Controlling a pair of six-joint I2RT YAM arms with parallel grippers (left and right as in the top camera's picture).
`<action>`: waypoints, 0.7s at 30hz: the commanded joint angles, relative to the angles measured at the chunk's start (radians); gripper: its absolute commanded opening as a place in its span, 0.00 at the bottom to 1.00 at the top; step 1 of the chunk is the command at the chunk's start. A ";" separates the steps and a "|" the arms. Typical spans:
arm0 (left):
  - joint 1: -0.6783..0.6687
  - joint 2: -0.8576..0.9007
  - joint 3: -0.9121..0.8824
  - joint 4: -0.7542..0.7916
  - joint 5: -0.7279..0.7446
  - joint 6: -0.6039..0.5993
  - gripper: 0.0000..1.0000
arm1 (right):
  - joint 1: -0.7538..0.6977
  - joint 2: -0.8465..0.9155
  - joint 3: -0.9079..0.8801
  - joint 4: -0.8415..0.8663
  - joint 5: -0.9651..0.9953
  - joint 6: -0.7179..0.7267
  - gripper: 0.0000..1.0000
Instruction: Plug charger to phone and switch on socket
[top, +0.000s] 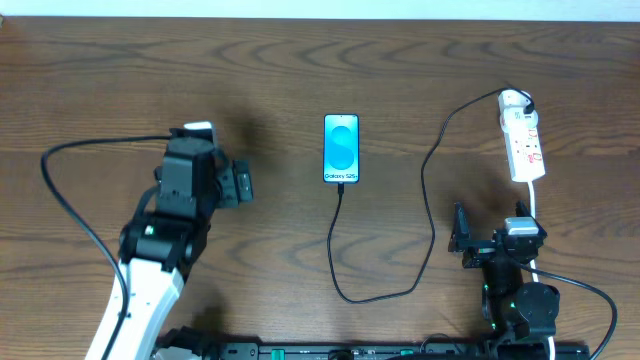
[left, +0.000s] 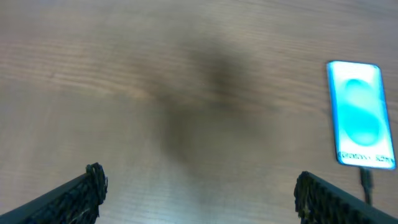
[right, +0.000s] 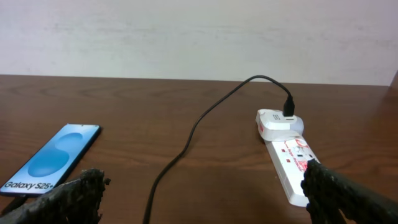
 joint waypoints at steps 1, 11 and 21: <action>0.014 -0.086 -0.100 0.074 0.137 0.164 0.98 | 0.007 -0.006 -0.002 -0.004 0.011 -0.011 0.99; 0.018 -0.413 -0.428 0.275 0.136 0.186 0.98 | 0.007 -0.006 -0.002 -0.004 0.011 -0.011 0.99; 0.018 -0.747 -0.658 0.397 0.135 0.186 0.98 | 0.007 -0.006 -0.002 -0.004 0.011 -0.011 0.99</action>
